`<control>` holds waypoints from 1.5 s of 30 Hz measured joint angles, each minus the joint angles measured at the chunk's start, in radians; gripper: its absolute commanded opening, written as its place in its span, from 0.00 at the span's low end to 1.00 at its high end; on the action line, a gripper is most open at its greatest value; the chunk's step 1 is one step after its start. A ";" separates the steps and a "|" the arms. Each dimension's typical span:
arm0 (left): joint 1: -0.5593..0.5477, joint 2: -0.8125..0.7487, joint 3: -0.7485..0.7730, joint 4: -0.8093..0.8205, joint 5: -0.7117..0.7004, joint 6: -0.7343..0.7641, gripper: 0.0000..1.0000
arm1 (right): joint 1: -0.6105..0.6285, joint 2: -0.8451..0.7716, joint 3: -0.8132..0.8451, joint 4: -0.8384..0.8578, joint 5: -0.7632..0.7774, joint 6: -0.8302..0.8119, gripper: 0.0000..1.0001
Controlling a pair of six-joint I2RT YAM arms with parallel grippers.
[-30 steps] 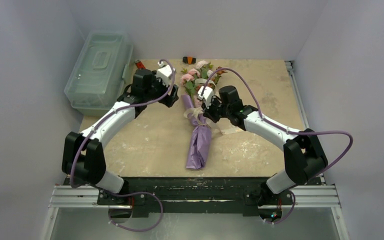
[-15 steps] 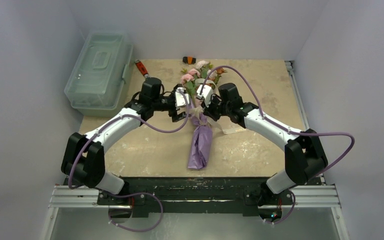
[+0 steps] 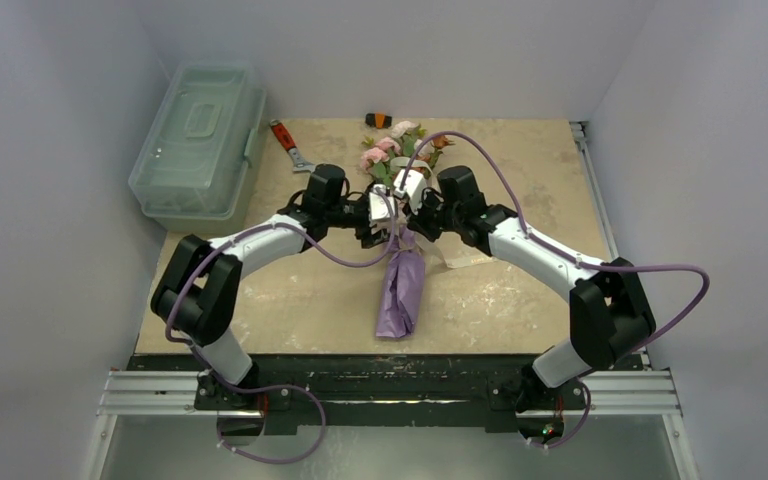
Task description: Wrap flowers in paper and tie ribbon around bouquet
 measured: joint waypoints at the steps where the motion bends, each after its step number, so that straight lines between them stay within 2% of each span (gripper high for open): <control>1: -0.001 0.009 0.000 0.008 0.001 -0.007 0.70 | 0.000 0.000 0.000 0.000 0.000 0.001 0.00; 5: -0.005 0.040 0.000 0.041 0.014 -0.035 0.68 | -0.001 0.000 0.000 0.000 0.000 0.002 0.00; 9: -0.010 0.066 0.002 0.079 0.024 -0.076 0.60 | -0.002 0.000 0.008 0.000 0.001 0.001 0.00; 18: -0.017 0.133 0.039 0.111 0.014 -0.151 0.53 | 0.000 0.000 0.017 0.000 0.000 -0.007 0.00; 22: -0.021 0.148 0.040 0.143 0.008 -0.192 0.39 | -0.001 0.000 0.019 -0.001 0.000 -0.013 0.00; 23: -0.021 0.150 0.040 0.149 0.008 -0.202 0.33 | -0.001 0.000 0.019 -0.002 0.000 -0.014 0.00; 28: -0.021 0.154 0.045 0.154 0.005 -0.215 0.18 | -0.001 0.000 0.019 -0.003 0.001 -0.017 0.00; 32: -0.022 0.154 0.051 0.137 0.003 -0.206 0.00 | -0.001 0.000 0.019 -0.007 0.001 -0.022 0.00; 41: -0.024 0.152 0.076 0.044 0.051 -0.145 0.00 | 0.000 -0.020 0.019 -0.042 0.002 -0.041 0.00; 45: -0.024 0.150 0.111 -0.053 0.104 -0.091 0.00 | 0.000 -0.034 0.016 -0.052 0.009 -0.055 0.00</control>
